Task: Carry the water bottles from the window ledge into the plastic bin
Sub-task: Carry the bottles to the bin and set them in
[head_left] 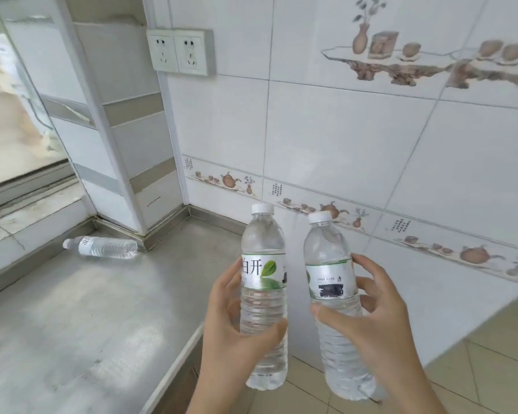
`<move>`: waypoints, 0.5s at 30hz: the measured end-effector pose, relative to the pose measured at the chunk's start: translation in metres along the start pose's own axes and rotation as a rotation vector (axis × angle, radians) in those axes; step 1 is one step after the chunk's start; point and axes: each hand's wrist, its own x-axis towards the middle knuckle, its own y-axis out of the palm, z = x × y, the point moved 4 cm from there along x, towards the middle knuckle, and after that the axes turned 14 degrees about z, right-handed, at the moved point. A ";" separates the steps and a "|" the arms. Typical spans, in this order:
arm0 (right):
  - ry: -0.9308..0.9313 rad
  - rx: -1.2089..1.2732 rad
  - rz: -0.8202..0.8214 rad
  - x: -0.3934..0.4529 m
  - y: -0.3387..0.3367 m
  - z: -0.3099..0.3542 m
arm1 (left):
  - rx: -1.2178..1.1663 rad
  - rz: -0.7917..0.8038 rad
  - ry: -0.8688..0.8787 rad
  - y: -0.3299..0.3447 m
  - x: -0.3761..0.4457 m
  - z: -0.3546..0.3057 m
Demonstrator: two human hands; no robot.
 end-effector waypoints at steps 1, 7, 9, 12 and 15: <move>0.012 0.007 -0.022 -0.010 -0.015 -0.005 | -0.008 0.024 -0.007 0.017 -0.002 0.002; 0.081 0.071 -0.228 -0.092 -0.122 -0.034 | -0.017 0.213 -0.037 0.137 -0.015 0.002; 0.100 0.077 -0.323 -0.125 -0.161 -0.044 | -0.033 0.292 -0.029 0.184 -0.021 0.001; 0.142 0.064 -0.449 -0.174 -0.216 -0.058 | -0.087 0.417 -0.042 0.260 -0.031 -0.002; 0.186 0.056 -0.582 -0.217 -0.267 -0.071 | -0.130 0.536 -0.044 0.332 -0.039 -0.002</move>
